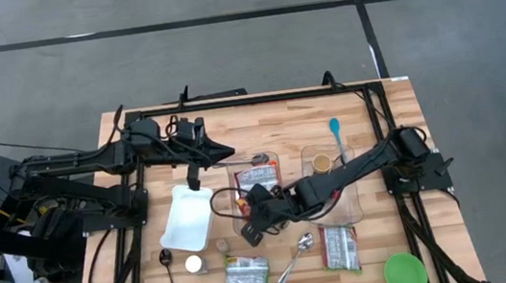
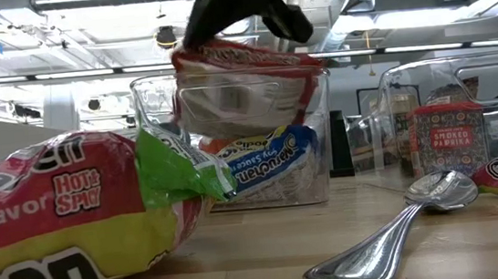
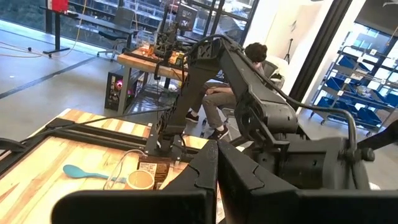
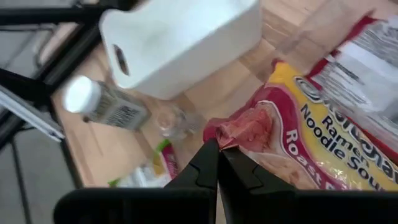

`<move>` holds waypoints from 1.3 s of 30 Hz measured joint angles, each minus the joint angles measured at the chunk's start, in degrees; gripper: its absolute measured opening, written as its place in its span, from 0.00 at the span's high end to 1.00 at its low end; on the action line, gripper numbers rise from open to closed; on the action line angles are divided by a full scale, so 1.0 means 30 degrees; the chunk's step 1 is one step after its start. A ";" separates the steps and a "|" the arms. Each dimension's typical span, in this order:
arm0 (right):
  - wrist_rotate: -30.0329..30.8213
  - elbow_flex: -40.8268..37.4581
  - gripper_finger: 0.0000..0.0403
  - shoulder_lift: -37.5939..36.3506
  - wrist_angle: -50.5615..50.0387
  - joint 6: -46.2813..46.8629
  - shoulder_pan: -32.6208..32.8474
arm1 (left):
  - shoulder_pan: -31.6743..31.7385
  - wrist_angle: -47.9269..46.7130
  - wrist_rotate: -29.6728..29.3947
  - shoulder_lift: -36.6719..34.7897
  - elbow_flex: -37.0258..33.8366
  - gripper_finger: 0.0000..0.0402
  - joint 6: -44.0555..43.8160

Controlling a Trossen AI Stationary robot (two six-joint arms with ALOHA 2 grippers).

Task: Pick & Place Food Item
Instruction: Put the red noodle pack into the left transparent bin

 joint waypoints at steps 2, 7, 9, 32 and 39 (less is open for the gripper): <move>0.0020 0.0014 1.00 -0.0014 0.0228 0.0000 -0.0105 | 0.0002 0.0024 0.0002 -0.0004 0.0000 1.00 0.0000; 0.0034 0.0014 1.00 -0.0007 0.0019 0.0000 -0.0158 | 0.0000 0.0044 0.0003 0.0003 0.0000 1.00 0.0000; 0.0068 0.0014 1.00 -0.0007 -0.0263 0.0007 -0.0158 | 0.0003 0.0061 -0.0001 -0.0004 0.0000 1.00 0.0000; -0.0156 0.0014 0.98 -0.0007 -0.1848 0.1036 -0.0195 | 0.0007 0.0066 0.0003 -0.0004 0.0000 1.00 0.0000; -0.1487 0.0014 0.82 -0.0014 -0.0671 0.0307 -0.0195 | 0.0000 0.0066 0.0003 0.0001 0.0000 1.00 0.0000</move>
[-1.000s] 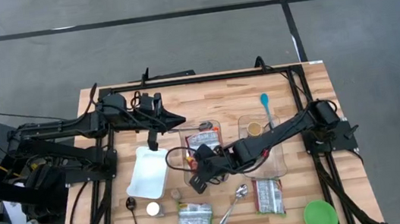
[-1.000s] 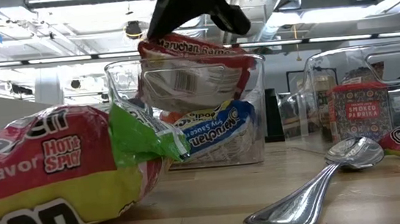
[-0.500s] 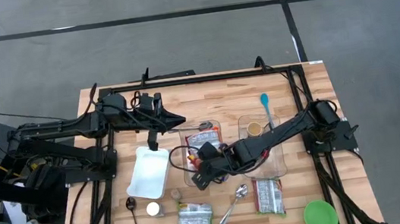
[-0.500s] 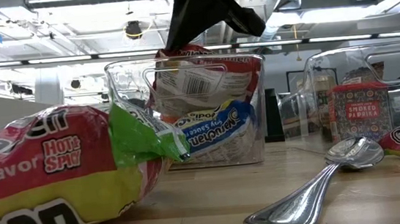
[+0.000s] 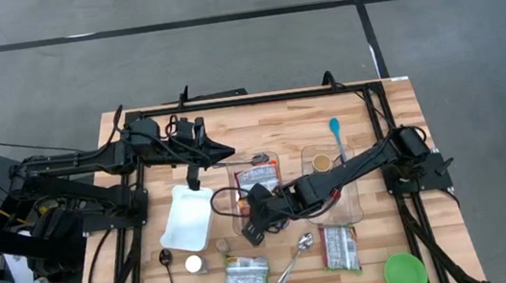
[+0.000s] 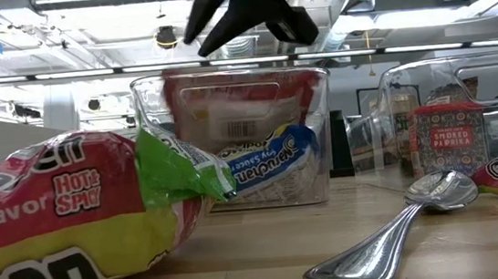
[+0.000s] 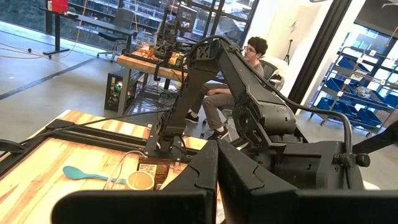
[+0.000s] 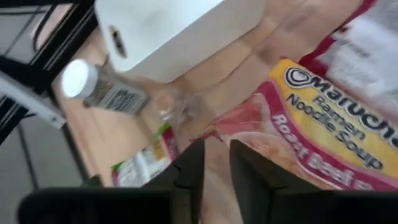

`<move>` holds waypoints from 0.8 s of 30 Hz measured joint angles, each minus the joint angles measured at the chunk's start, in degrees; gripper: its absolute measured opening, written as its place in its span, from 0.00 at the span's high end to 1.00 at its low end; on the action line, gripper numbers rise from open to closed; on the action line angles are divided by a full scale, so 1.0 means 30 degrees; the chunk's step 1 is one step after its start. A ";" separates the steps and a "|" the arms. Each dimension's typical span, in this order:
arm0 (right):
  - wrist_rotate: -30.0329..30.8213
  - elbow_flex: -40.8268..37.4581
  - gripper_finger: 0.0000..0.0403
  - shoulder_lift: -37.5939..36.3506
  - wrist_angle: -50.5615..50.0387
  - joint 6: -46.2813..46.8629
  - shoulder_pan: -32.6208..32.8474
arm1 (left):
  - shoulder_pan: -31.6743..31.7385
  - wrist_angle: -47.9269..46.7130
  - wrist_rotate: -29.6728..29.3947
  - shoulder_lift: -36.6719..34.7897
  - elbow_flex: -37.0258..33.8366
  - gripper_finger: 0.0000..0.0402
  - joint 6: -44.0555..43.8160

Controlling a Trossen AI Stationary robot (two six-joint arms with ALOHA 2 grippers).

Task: Pick & Place Food Item
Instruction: Put the red noodle pack into the left transparent bin, then put the right green noodle pack into the left transparent bin

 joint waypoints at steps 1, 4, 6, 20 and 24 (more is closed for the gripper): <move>-0.0290 0.0000 0.79 0.0000 0.0049 -0.0012 -0.0003 | 0.0007 0.0000 -0.0004 -0.0005 0.0000 1.00 0.0000; -0.0605 0.0000 0.71 0.0000 0.0106 -0.0363 -0.0044 | 0.0003 0.0000 -0.0003 -0.0005 0.0000 1.00 0.0000; -0.0599 0.0000 0.66 -0.0006 0.0178 -0.0944 -0.0050 | 0.0007 0.0000 -0.0001 -0.0005 0.0000 1.00 0.0000; -0.0580 -0.0007 0.76 -0.0648 -0.3827 -0.1295 0.0049 | 0.0003 0.0007 0.0000 -0.0005 0.0000 1.00 0.0000; -0.0434 -0.0007 0.91 -0.0648 -0.4511 -0.1162 0.0326 | 0.0004 0.0007 -0.0006 0.0000 0.0000 1.00 0.0000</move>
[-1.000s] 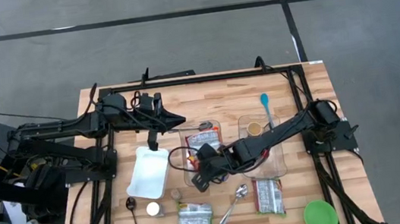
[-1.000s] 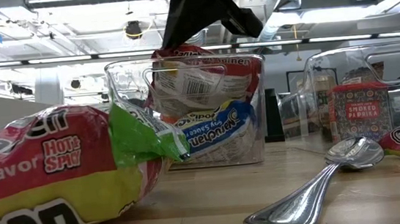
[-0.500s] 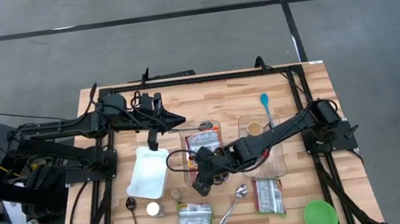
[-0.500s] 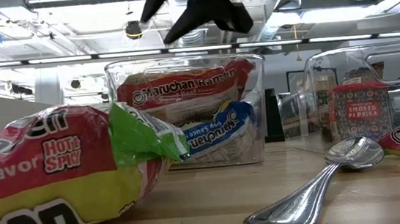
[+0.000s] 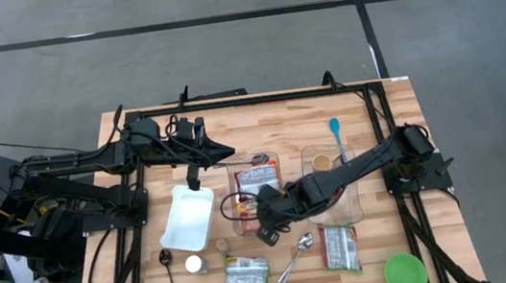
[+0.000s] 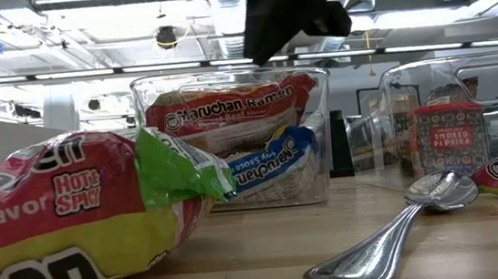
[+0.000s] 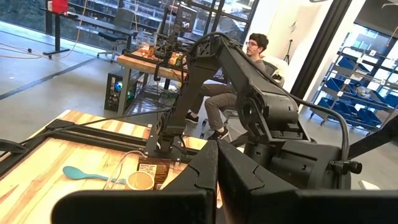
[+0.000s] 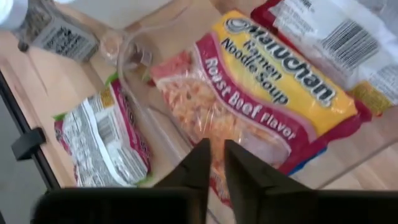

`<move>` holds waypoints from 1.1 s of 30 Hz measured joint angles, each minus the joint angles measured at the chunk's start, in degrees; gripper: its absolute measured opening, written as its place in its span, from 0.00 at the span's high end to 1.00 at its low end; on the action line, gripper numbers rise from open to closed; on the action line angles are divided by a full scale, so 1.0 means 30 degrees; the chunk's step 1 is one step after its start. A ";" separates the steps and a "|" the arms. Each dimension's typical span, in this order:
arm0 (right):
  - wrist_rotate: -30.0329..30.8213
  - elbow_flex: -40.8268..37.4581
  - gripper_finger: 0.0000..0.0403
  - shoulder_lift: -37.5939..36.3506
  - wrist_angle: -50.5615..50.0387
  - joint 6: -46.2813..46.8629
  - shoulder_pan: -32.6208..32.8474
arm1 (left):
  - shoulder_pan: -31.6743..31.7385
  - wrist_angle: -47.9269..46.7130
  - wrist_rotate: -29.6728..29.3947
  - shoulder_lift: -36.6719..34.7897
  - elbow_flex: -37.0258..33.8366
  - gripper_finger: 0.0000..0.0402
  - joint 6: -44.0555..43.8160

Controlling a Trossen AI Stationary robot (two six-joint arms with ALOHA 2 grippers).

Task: Pick & Place Food Item
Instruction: Put the right green noodle pack into the left transparent bin

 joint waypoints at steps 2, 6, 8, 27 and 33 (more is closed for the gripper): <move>0.0004 0.0000 0.97 0.0000 -0.0187 -0.0009 0.0115 | -0.0003 0.0000 0.0006 -0.0004 0.0000 1.00 0.0000; -0.0083 0.0000 0.96 0.0000 -0.0827 -0.0099 0.0283 | 0.0003 0.0000 0.0006 -0.0004 0.0000 1.00 0.0000; -0.0076 0.0000 0.96 0.0000 -0.1172 -0.0121 0.0361 | -0.0004 -0.0007 -0.0001 -0.0004 0.0000 1.00 0.0000; -0.0090 -0.0221 1.00 0.0007 -0.2100 0.0018 0.0767 | 0.0003 -0.0007 0.0006 -0.0004 0.0000 1.00 0.0000; -0.0090 -0.1173 1.00 0.0029 -0.2065 0.0527 0.0778 | 0.0003 -0.0003 0.0006 -0.0004 0.0000 1.00 0.0000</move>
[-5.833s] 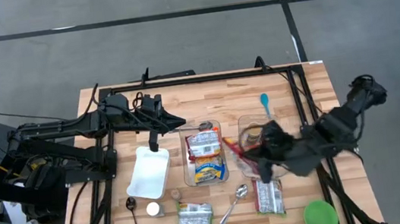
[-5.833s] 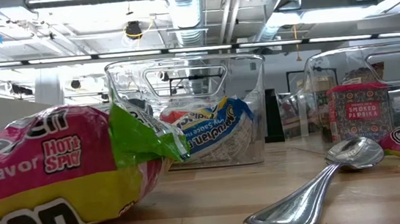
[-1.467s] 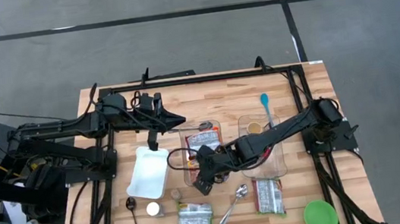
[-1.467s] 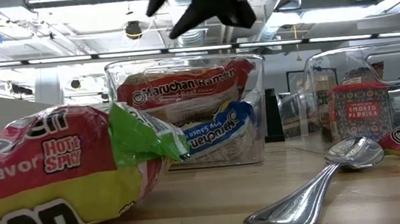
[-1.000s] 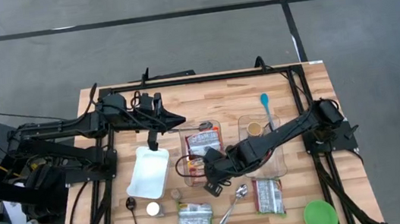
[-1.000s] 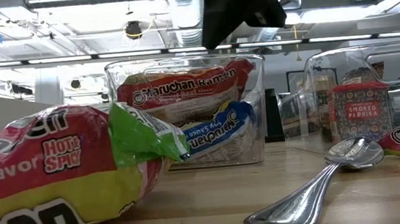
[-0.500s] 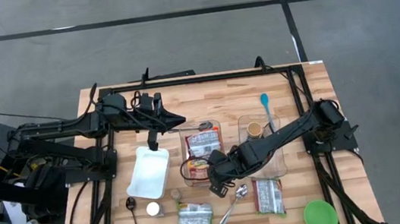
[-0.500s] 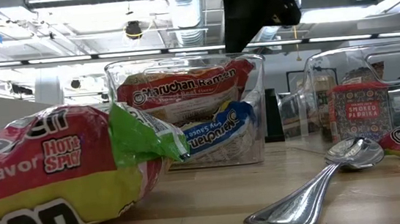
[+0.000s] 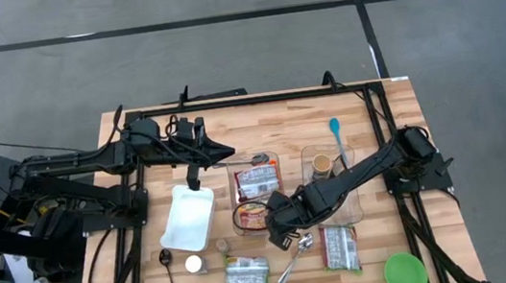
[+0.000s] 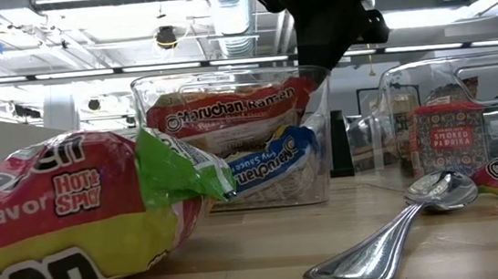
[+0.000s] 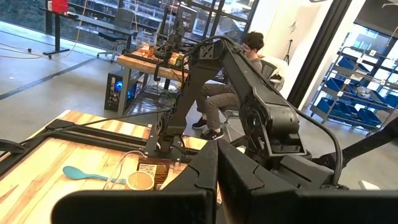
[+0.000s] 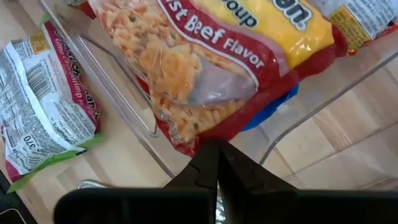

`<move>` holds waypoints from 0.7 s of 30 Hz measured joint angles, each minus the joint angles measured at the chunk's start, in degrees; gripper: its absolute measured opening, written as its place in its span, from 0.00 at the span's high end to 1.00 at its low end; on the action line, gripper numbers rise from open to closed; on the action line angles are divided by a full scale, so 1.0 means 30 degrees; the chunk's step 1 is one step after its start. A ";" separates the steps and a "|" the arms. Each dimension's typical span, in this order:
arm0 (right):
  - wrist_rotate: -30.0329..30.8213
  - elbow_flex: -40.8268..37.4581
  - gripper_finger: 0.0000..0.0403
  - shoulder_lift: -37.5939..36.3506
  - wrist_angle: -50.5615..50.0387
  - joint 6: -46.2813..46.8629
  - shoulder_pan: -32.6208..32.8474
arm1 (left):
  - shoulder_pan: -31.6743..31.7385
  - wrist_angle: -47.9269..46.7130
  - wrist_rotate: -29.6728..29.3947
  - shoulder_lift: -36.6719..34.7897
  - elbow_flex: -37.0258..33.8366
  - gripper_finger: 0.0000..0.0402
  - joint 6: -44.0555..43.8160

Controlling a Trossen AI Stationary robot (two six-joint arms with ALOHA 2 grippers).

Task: Pick & Place Food Item
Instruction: Put the right green noodle pack into the left transparent bin

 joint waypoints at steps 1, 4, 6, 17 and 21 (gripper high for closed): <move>0.0000 0.0000 1.00 0.0000 -0.0014 0.0000 -0.0004 | -0.0001 -0.0004 -0.0001 0.0006 0.0000 1.00 0.0000; -0.0007 0.0000 1.00 0.0000 0.0094 0.0000 -0.0004 | 0.0000 -0.0004 -0.0007 0.0000 0.0000 1.00 0.0000; 0.0000 0.0000 1.00 0.0000 0.0087 0.0000 -0.0011 | 0.0000 0.0003 -0.0003 0.0002 0.0000 1.00 0.0000; 0.0628 0.1390 1.00 0.0000 -0.0088 -0.0242 -0.0011 | -0.0003 -0.0004 -0.0001 0.0001 0.0000 1.00 0.0000; 0.1398 0.1581 1.00 -0.0007 0.0211 -0.0348 -0.0011 | -0.0002 -0.0004 -0.0002 0.0002 0.0000 1.00 0.0000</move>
